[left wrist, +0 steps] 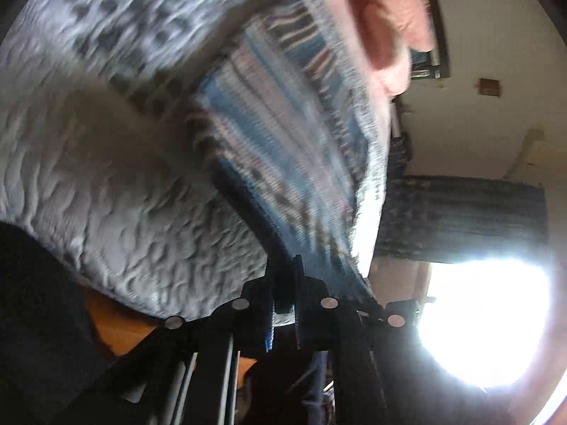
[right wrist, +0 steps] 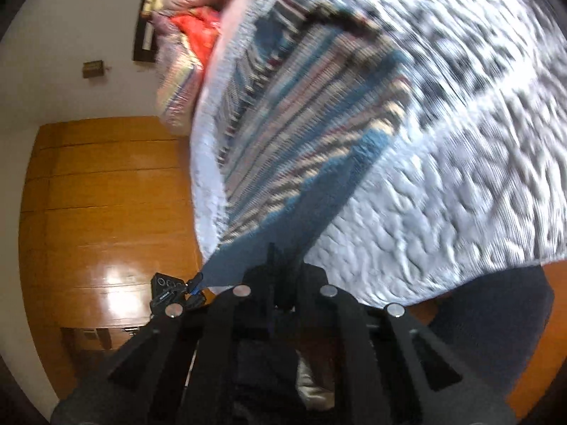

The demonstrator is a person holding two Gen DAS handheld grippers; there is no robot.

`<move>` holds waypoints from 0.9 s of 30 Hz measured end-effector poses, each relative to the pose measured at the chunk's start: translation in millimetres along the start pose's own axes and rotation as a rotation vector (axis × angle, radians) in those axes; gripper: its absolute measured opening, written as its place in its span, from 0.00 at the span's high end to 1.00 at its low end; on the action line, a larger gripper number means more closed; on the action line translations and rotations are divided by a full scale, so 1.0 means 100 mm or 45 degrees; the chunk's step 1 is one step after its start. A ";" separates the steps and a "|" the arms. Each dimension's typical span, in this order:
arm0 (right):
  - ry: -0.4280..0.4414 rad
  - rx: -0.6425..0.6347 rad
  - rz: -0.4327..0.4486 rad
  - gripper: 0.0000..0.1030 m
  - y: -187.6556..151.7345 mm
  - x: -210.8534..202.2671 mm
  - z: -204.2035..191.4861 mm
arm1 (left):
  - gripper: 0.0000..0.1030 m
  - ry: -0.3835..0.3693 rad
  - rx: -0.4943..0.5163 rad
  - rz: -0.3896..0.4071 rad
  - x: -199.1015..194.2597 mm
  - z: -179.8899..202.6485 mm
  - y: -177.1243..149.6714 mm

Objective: Fold small clothes
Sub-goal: 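Lift the hem with both tools and fold it toward the collar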

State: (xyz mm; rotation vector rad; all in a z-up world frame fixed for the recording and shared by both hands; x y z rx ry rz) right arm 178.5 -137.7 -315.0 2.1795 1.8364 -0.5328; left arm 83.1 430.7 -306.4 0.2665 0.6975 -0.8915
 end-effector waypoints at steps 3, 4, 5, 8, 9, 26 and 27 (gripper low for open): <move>0.042 -0.035 0.028 0.94 0.17 -0.06 -0.24 | 0.92 -0.045 0.017 0.040 -0.07 0.24 0.13; 0.053 -0.048 0.035 0.94 0.25 -0.07 -0.32 | 0.92 -0.056 0.023 0.047 -0.10 0.30 0.19; 0.058 -0.059 0.041 0.94 0.31 -0.09 -0.38 | 0.92 -0.070 0.032 0.055 -0.12 0.38 0.27; 0.064 -0.078 0.063 0.94 0.57 -0.05 -0.53 | 0.92 -0.083 0.043 0.077 -0.16 0.55 0.52; 0.069 -0.078 0.068 0.94 0.66 -0.04 -0.56 | 0.92 -0.089 0.043 0.079 -0.15 0.58 0.58; -0.103 -0.020 0.051 0.94 2.45 0.85 -0.55 | 0.92 0.065 -0.039 0.050 0.80 0.81 2.37; -0.112 -0.013 0.046 0.94 2.51 0.90 -0.51 | 0.92 0.083 -0.046 0.041 0.89 0.79 2.47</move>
Point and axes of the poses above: each gripper's, at about its wrist camera, not at the fingertips, and x roughly the way its jaws point, z to its right, y to its top, the point moved 1 cm from there along x, roughly the way its jaws point, and after that the axes turned 7 degrees about y, right-handed, at the moved point
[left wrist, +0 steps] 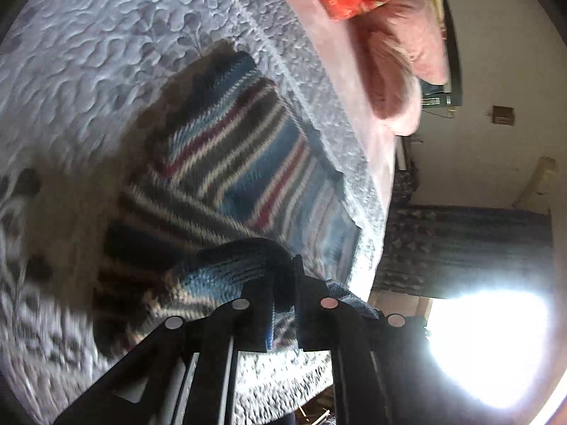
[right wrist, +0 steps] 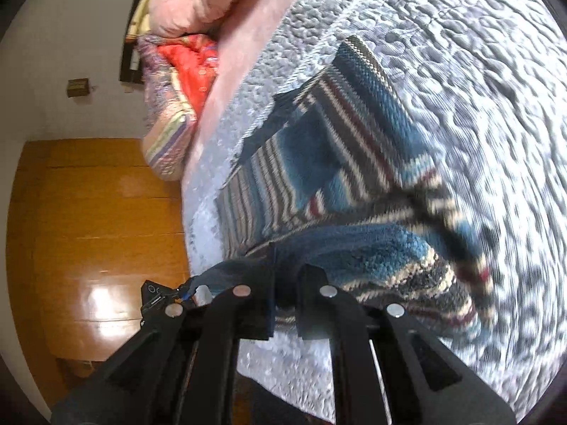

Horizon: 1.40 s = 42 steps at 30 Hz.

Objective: Fold small clothes

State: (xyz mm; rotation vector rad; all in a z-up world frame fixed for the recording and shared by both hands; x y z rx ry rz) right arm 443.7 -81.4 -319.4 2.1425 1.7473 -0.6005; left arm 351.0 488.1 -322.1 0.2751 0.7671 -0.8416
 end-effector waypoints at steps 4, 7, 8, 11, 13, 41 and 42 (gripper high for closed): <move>-0.053 0.044 -0.012 0.93 0.26 0.25 0.21 | 0.92 0.053 -0.003 -0.033 0.31 -0.05 0.27; -0.079 0.082 -0.007 0.82 0.41 0.36 0.37 | 0.88 0.101 0.021 -0.057 0.51 -0.08 0.41; -0.085 0.092 -0.007 0.66 0.45 0.38 0.41 | 0.81 0.126 0.028 -0.056 0.54 -0.09 0.44; -0.059 0.035 0.033 0.56 0.51 0.26 0.32 | 0.53 0.124 0.065 0.013 0.41 -0.05 0.49; -0.058 -0.089 0.053 0.56 0.52 0.14 0.18 | 0.49 0.097 0.174 0.071 0.26 0.04 0.49; -0.459 -0.582 -0.168 0.90 0.36 0.58 0.12 | 0.91 0.477 0.873 -0.002 0.75 0.33 0.17; -0.458 -0.597 -0.159 0.90 0.33 0.54 0.09 | 0.91 0.456 0.883 0.021 0.68 0.37 0.13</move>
Point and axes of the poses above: each gripper's, at about its wrist camera, not at the fingertips, and x roughly the way its jaws point, z to its right, y to its top, the point moved 1 cm from there along x, roughly the way its jaws point, and after that the axes turned 7 degrees about y, right-handed, at the moved point
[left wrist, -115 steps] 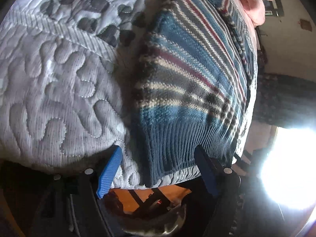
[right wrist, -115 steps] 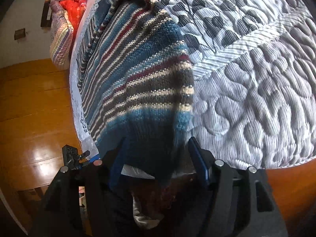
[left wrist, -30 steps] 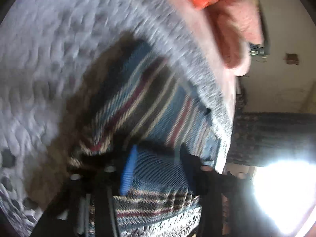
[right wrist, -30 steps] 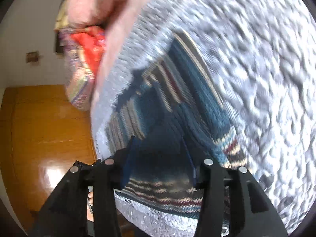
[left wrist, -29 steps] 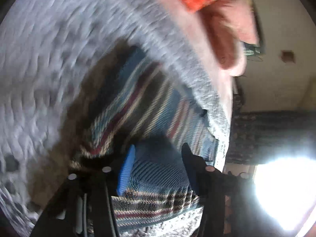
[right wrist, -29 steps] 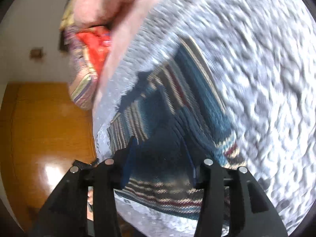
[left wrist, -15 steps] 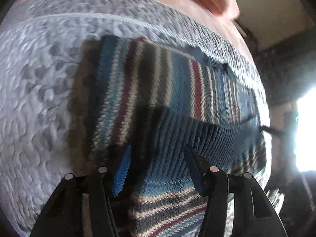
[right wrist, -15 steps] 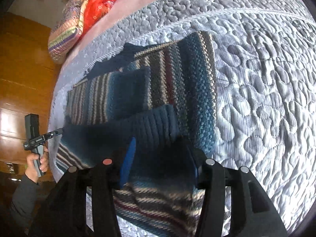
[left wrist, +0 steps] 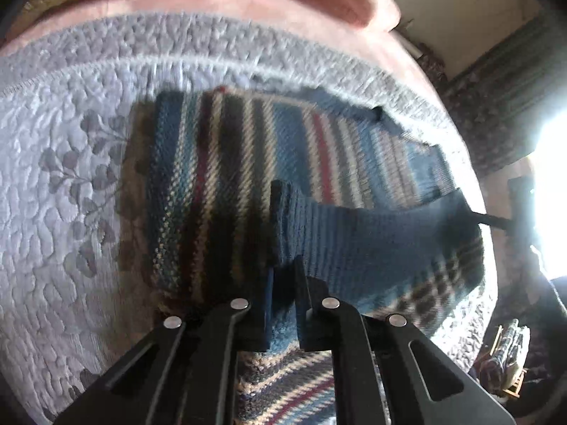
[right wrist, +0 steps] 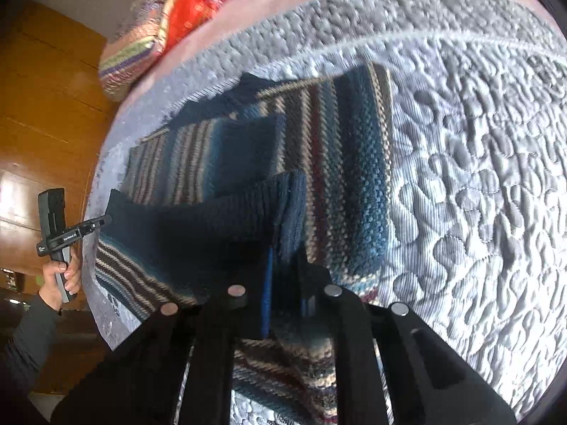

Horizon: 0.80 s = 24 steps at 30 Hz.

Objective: Fold small clothes

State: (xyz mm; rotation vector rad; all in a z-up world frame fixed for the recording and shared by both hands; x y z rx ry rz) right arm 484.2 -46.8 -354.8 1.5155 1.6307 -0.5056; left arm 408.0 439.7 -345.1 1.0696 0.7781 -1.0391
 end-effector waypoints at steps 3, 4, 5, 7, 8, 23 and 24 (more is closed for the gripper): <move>0.001 -0.025 0.054 0.91 -0.04 -0.18 -0.10 | 0.91 -0.040 0.007 0.079 -0.26 0.07 -0.01; -0.001 -0.039 0.078 0.91 -0.04 -0.27 -0.14 | 0.92 -0.051 0.010 0.100 -0.33 0.10 0.00; 0.004 -0.053 0.105 0.91 -0.03 -0.36 -0.19 | 0.92 -0.059 0.016 0.122 -0.41 0.11 0.01; 0.007 -0.080 0.156 0.91 0.02 -0.52 -0.28 | 0.92 -0.064 0.037 0.175 -0.60 0.16 0.07; 0.010 -0.089 0.179 0.91 0.07 -0.59 -0.32 | 0.92 -0.068 0.041 0.196 -0.67 0.16 0.12; 0.001 -0.024 0.341 0.92 1.25 -0.72 -0.18 | 0.92 -0.040 -0.028 0.258 -0.63 -0.06 1.38; -0.011 0.001 0.331 0.92 1.33 -0.64 -0.11 | 0.92 -0.031 -0.041 0.240 -0.55 -0.09 1.46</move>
Point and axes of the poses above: each gripper's, at about its wrist camera, not at the fingertips, and x roughly the way its jaws point, z to its right, y to its top, the point moved 1 cm from there along x, roughly the way its jaws point, and after that the axes turned 7 degrees about y, right-handed, at the moved point
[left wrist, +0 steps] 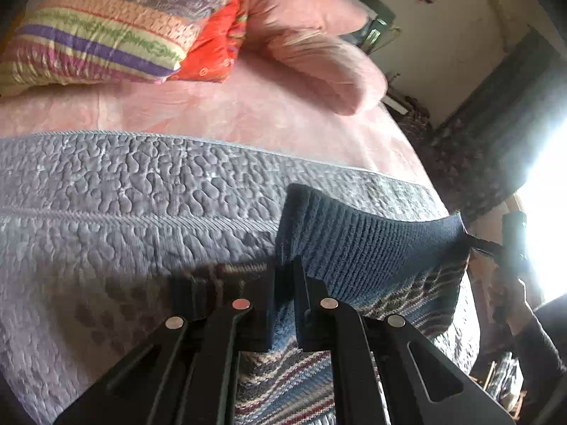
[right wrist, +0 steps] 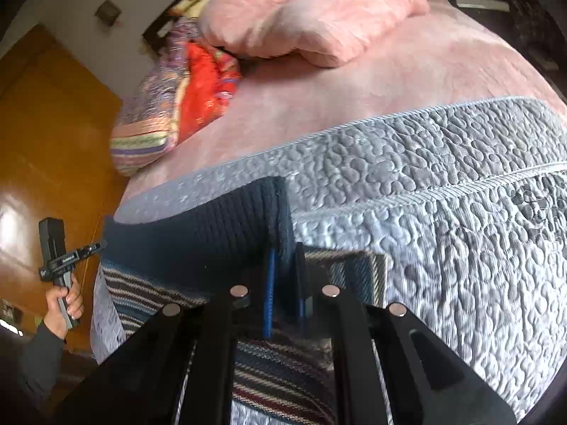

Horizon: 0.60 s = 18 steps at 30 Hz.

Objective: Fold small clothes

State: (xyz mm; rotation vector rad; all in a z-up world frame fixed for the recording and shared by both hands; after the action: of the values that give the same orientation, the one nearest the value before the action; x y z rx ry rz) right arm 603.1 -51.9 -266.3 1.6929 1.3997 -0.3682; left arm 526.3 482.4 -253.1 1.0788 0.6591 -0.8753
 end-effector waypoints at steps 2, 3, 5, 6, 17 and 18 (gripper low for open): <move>-0.027 0.022 -0.028 0.92 0.09 0.16 0.10 | 0.92 0.031 -0.007 -0.038 0.18 -0.03 0.07; -0.050 0.028 -0.046 0.92 0.13 0.26 0.16 | 0.92 0.053 -0.011 -0.066 0.32 -0.06 0.09; -0.079 0.038 -0.070 0.92 0.14 0.42 0.22 | 0.92 0.074 -0.026 -0.101 0.50 -0.11 0.12; -0.092 0.042 -0.082 0.92 0.15 0.50 0.26 | 0.92 0.077 -0.045 -0.118 0.60 -0.15 0.13; -0.163 0.114 -0.148 0.92 0.12 1.08 0.69 | 0.92 0.071 -0.189 -0.225 1.26 -0.50 0.07; -0.164 0.126 -0.151 0.92 0.11 1.12 0.72 | 0.92 0.074 -0.197 -0.235 1.32 -0.52 0.05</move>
State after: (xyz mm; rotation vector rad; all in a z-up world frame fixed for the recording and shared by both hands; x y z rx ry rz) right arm 670.2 -36.0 -380.9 1.6379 1.4093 -0.6115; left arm 595.2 495.6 -376.4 0.9174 0.8716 -0.9374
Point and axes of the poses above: each gripper's, at about its wrist camera, not at the fingertips, and x roughly the way its jaws point, z to its right, y to its top, the point moved 1 cm from there along x, roughly the way its jaws point, and after that the axes turned 7 degrees about y, right-handed, at the moved point
